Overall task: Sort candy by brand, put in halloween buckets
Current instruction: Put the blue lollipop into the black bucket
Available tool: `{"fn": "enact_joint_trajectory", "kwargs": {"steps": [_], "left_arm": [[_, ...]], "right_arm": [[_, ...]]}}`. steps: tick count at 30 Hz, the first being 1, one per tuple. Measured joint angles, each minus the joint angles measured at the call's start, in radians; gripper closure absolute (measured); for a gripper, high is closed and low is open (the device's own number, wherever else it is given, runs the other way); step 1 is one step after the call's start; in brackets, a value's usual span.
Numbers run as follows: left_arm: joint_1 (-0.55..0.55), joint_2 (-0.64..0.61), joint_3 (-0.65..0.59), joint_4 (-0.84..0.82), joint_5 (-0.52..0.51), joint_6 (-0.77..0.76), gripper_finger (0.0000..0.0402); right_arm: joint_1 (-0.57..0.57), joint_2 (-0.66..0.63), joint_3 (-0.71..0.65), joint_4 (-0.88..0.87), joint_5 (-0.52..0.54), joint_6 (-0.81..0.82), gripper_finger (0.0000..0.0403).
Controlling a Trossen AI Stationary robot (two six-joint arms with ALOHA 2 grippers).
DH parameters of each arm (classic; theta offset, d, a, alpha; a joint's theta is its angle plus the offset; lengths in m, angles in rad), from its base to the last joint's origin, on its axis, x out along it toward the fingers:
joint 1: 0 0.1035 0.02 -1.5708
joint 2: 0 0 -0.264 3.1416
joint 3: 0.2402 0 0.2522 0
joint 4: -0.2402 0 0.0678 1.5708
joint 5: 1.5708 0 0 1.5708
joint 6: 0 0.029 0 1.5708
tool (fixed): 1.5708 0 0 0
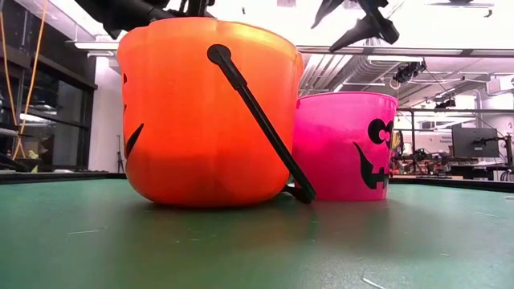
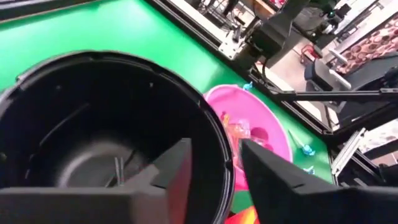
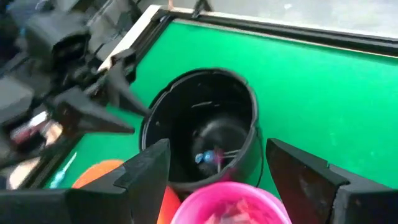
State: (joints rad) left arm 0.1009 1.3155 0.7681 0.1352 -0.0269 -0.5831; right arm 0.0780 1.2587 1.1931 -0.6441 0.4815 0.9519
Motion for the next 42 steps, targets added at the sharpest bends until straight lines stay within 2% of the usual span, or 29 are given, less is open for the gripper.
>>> {"fn": "enact_joint_trajectory", "kwargs": {"steps": [5, 10, 12, 16, 19, 23, 27, 32, 36, 42], "left_arm": [[0.011, -0.033, 0.002, 0.006, 0.012, -0.027, 0.0196], [0.026, -0.144, 0.010, -0.007, 0.219, -0.113, 0.0164], [0.009, -0.197, 0.010, -0.025, 0.259, -0.133, 0.0164], [-0.026, -0.291, 0.010, -0.047, 0.222, -0.138, 0.0163], [-0.048, -0.337, 0.010, -0.053, 0.132, -0.137, 0.0163], [-0.065, -0.365, 0.010, -0.057, 0.032, -0.112, 0.0163], [-0.064, -0.365, 0.010, -0.063, -0.011, -0.112, 0.0163], [-0.064, -0.360, 0.010, -0.069, -0.012, -0.112, 0.0163], [-0.064, -0.360, 0.010, -0.072, -0.013, -0.112, 0.0163], [-0.064, -0.360, 0.009, -0.080, -0.014, -0.113, 0.0163]], "right_arm": [[-0.021, -0.052, 0.000, -0.028, -0.075, -0.041, 0.0143], [-0.002, -0.096, 0.002, -0.209, -0.303, -0.008, 0.0143], [0.040, -0.085, -0.001, -0.332, -0.399, 0.022, 0.0143], [0.140, -0.049, -0.074, -0.542, -0.538, 0.088, 0.0143], [0.185, -0.027, -0.199, -0.569, -0.628, 0.136, 0.0143], [0.167, 0.030, -0.370, -0.595, -0.756, 0.178, 0.0143], [0.117, 0.096, -0.468, -0.639, -0.780, 0.153, 0.0143], [0.080, 0.191, -0.437, -0.614, -0.719, 0.067, 0.0143], [0.030, 0.287, -0.406, -0.652, -0.673, -0.070, 0.0143], [-0.048, 0.425, -0.409, -0.687, -0.743, -0.334, 0.0144]]}}
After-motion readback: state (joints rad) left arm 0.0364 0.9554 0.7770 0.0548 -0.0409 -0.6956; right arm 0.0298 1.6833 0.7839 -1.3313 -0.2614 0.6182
